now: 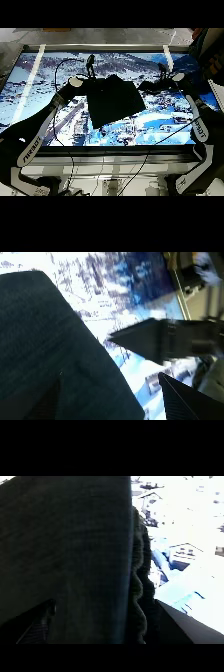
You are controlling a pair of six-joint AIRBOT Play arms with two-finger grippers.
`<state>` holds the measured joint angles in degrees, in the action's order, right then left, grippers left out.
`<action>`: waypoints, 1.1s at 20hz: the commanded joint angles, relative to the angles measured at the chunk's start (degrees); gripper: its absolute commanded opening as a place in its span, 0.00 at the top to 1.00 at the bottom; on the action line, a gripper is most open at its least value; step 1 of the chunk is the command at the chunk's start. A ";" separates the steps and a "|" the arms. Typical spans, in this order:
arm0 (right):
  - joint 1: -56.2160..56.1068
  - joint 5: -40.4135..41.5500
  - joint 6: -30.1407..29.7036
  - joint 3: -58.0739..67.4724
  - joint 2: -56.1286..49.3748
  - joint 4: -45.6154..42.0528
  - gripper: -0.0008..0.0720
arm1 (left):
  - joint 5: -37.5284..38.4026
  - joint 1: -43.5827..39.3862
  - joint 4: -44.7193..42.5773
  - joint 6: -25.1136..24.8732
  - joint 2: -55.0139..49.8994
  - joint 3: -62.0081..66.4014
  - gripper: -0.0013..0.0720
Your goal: Fold the clothes and pants, and hang the long-sleeved shirts on hangers.
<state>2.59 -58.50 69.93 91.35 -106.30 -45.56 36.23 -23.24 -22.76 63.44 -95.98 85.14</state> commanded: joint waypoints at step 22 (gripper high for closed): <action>-12.39 -3.13 3.76 14.62 -11.37 9.99 0.92 | 8.52 2.93 -39.74 -0.87 4.83 0.00 0.96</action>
<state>-8.99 -62.78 74.17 101.93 -118.91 -36.82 43.31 -21.21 -47.92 62.61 -93.80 85.12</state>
